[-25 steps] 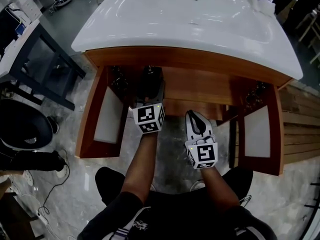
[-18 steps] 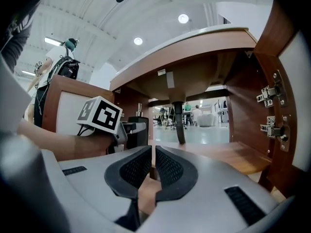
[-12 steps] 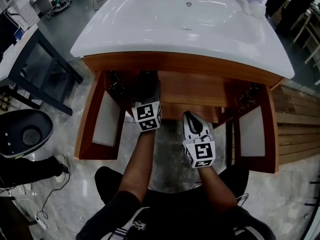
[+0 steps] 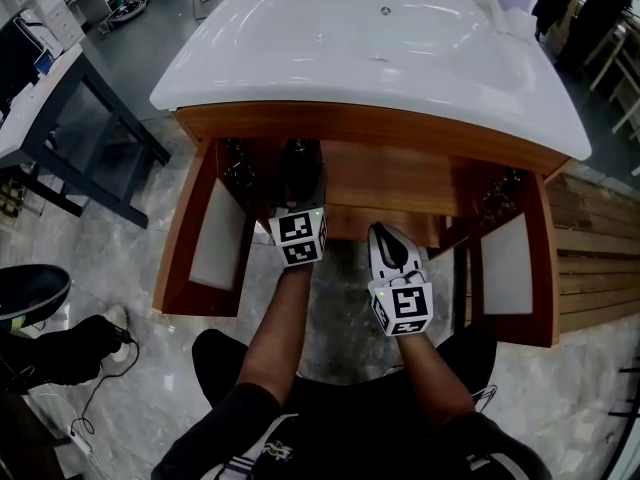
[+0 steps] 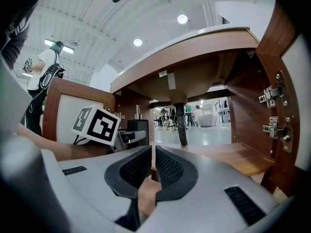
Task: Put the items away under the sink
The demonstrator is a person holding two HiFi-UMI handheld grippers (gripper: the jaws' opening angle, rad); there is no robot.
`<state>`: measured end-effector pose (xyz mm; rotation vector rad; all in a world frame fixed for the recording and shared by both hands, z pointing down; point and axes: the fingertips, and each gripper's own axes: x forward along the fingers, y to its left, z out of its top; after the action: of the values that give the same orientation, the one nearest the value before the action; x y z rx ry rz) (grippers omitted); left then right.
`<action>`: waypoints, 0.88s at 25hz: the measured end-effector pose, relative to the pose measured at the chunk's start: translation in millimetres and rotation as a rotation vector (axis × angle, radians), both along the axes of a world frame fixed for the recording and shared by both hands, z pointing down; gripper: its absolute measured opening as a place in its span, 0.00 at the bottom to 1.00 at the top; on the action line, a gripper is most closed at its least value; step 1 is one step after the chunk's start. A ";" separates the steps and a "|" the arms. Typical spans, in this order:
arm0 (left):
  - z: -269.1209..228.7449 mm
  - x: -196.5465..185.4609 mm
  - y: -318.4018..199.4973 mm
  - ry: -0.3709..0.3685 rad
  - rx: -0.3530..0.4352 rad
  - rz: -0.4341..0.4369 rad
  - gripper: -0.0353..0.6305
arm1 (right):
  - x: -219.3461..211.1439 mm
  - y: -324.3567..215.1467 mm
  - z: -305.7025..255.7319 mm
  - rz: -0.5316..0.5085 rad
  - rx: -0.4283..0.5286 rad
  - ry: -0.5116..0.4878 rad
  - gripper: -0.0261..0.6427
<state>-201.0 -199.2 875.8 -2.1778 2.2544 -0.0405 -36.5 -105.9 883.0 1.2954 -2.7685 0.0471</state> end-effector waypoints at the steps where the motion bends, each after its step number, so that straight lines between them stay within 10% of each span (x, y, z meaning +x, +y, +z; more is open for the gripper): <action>1: -0.4 -0.7 3.6 0.004 0.004 -0.002 0.54 | -0.6 0.3 0.5 -0.001 0.000 0.000 0.08; 11: -20.0 18.2 60.2 0.037 0.007 0.019 0.54 | -16.0 -4.8 -17.7 -0.001 -0.034 0.006 0.08; 22: -172.5 41.4 131.3 0.063 -0.107 0.054 0.28 | -18.6 29.3 -201.2 0.013 -0.102 0.048 0.08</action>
<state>-159.6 -68.0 703.3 -2.3238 2.2750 -0.0952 -55.1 -76.6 681.8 1.2719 -2.6795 0.1539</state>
